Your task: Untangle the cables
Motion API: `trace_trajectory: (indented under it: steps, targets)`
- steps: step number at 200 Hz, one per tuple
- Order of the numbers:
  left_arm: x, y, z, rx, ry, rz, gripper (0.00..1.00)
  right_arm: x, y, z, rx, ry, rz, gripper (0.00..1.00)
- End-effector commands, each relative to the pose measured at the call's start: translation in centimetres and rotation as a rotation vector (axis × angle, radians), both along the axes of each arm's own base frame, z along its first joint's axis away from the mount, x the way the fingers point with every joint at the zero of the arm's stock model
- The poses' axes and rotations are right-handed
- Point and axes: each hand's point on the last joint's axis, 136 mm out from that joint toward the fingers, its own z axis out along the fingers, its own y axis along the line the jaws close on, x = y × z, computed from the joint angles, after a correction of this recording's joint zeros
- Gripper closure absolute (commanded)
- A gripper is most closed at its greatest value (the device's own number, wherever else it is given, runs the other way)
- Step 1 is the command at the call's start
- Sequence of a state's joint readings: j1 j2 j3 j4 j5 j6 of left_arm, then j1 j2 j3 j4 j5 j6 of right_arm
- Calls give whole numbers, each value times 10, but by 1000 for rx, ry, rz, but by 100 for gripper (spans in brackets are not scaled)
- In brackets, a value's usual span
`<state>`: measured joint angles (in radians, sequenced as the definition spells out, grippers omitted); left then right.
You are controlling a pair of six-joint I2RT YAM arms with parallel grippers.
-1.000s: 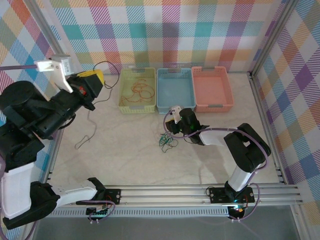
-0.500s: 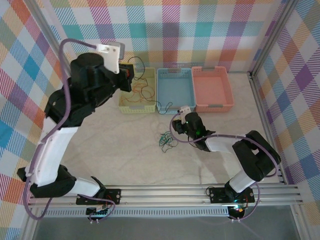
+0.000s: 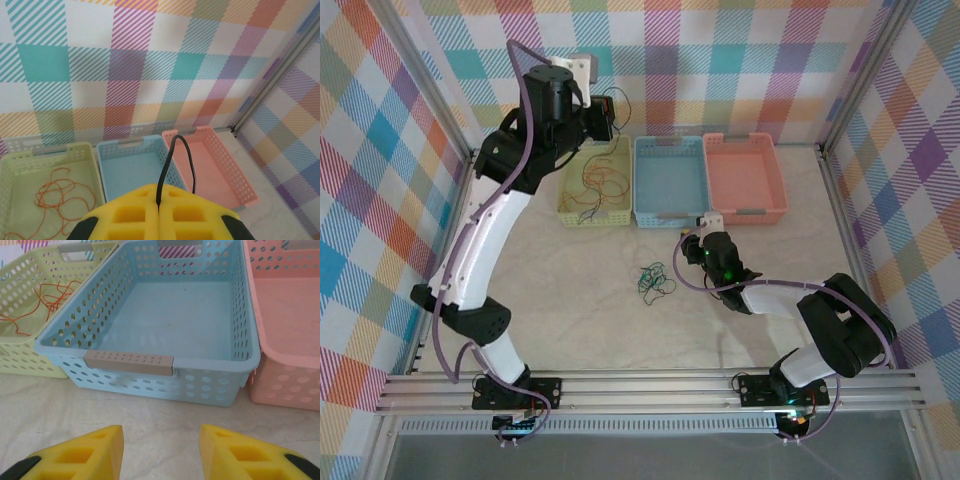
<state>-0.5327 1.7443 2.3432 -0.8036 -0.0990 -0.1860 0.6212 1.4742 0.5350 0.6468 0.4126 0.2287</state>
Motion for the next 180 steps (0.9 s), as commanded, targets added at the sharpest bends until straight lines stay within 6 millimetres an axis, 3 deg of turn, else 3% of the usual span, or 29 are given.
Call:
trace_trajectory:
  steps: [1,52,83,117,145,180]
  targets:
    - [14,-2,27,-98,-58,-22,100,6,-3,14,45,-38,-33,55]
    - [52,-13,36,-178,-103,-45,100,7,1,15,51,-45,-15,55]
    - [84,-24,16,-226,-82,-42,100,9,1,12,33,-27,-17,55]
    - [133,-58,-53,-252,24,-90,100,9,3,14,40,-37,-10,56]
    - [177,-78,-146,-230,156,-67,100,9,4,13,41,-30,-3,55]
    - [199,-90,-253,-159,328,-47,100,9,6,11,47,-20,9,55]
